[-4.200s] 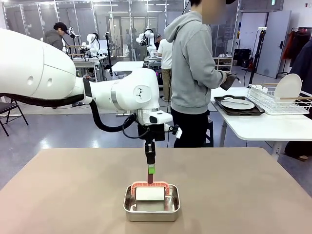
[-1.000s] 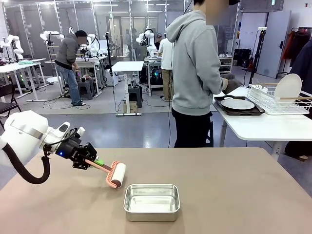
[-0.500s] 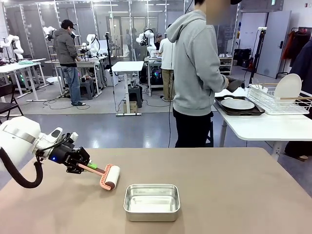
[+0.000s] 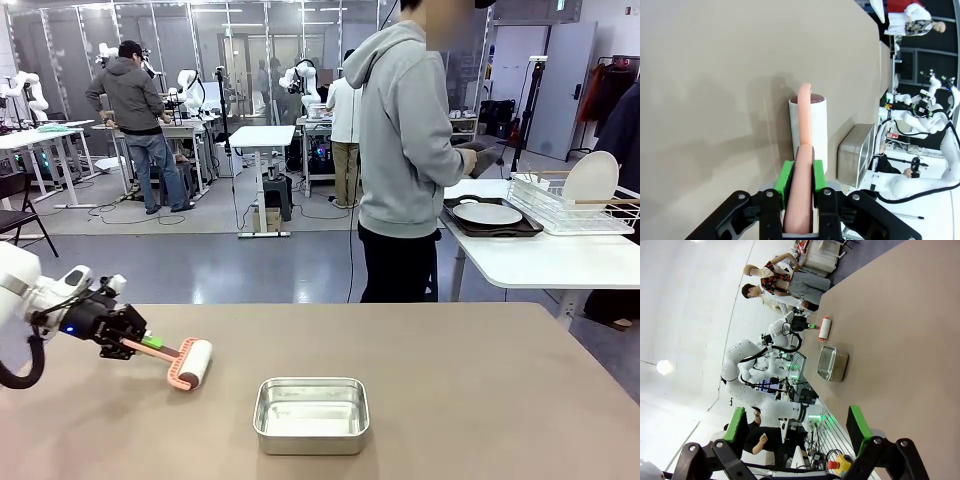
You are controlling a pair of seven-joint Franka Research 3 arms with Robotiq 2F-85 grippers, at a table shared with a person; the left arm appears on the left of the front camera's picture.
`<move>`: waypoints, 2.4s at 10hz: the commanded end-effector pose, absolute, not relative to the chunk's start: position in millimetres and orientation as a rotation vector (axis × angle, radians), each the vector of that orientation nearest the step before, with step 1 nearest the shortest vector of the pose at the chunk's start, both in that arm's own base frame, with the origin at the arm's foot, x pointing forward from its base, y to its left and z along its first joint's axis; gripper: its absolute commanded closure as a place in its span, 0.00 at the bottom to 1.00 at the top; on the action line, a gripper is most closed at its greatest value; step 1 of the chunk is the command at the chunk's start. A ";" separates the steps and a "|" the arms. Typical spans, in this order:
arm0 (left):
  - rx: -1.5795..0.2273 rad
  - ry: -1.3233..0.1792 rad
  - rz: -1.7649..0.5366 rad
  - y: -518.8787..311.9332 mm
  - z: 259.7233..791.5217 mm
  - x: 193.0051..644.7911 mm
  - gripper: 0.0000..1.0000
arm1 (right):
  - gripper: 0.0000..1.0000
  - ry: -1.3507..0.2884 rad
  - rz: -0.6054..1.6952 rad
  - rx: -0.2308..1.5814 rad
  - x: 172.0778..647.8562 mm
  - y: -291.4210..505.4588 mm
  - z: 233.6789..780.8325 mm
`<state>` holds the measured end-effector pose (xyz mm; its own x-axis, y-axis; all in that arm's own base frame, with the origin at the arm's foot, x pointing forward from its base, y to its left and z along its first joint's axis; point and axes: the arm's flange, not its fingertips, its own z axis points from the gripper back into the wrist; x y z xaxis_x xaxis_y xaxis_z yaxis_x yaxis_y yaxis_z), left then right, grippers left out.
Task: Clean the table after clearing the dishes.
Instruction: When the right (or left) Handle tray is removed, use the right hand (or left hand) to clean the right (or left) side of the table with the Lint Roller.
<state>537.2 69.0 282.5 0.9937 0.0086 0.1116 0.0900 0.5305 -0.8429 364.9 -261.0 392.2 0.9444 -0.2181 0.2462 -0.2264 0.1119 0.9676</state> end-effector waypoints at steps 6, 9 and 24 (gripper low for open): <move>-0.849 -0.136 0.025 199.5 289.1 502.5 0.78 | 0.00 -0.378 0.022 1.471 362.9 -260.1 394.7; -0.751 -0.112 0.041 243.3 308.8 485.5 0.78 | 0.00 -0.378 0.022 1.471 362.9 -260.1 394.7; -0.503 -0.180 0.044 174.8 498.4 447.3 0.78 | 0.00 -0.378 0.022 1.471 362.9 -260.1 394.7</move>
<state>444.0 168.2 498.8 0.9848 0.0988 0.1428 -0.0224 0.8877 -0.4598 364.9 -260.8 392.4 0.9444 -0.2176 0.2466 -0.2268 0.1119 0.9675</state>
